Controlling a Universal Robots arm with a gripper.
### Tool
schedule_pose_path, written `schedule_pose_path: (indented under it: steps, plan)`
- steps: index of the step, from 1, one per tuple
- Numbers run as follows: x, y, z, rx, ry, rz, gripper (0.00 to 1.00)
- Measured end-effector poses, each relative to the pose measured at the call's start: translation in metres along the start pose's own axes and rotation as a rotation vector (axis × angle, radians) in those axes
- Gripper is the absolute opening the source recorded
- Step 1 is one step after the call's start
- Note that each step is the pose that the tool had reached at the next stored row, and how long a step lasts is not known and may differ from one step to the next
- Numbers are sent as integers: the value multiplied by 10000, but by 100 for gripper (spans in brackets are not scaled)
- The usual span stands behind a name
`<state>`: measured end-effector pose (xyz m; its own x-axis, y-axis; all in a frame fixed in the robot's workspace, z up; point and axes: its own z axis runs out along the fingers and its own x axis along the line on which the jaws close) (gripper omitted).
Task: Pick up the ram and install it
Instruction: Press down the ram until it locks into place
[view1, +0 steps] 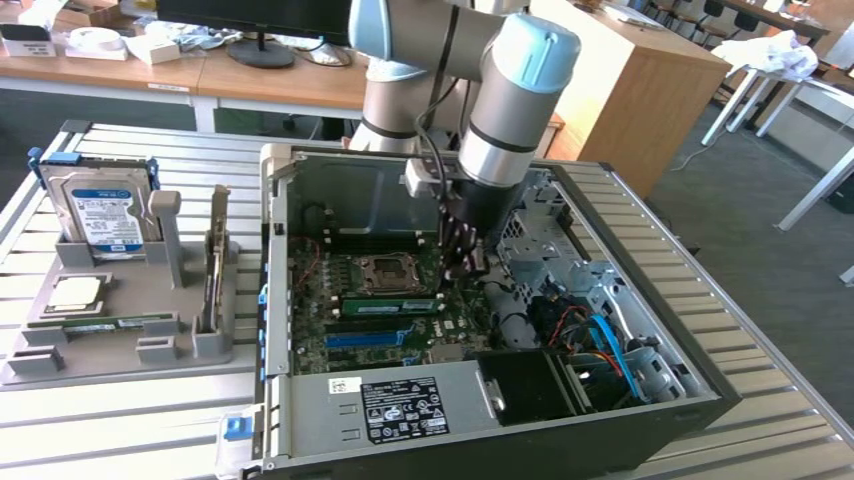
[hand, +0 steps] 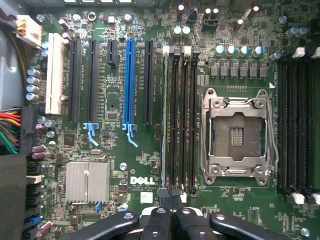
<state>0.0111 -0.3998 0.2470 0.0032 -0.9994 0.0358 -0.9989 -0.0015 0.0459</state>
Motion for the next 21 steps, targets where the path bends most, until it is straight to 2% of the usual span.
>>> schedule_pose_path:
  steps: [7, 14, 21]
  plan:
    - [3, 4, -89, -1, 0, 0, 10]
    - [3, 9, -91, 0, 0, -2, 10]
    - [3, 156, -84, 18, 0, 0, 10]
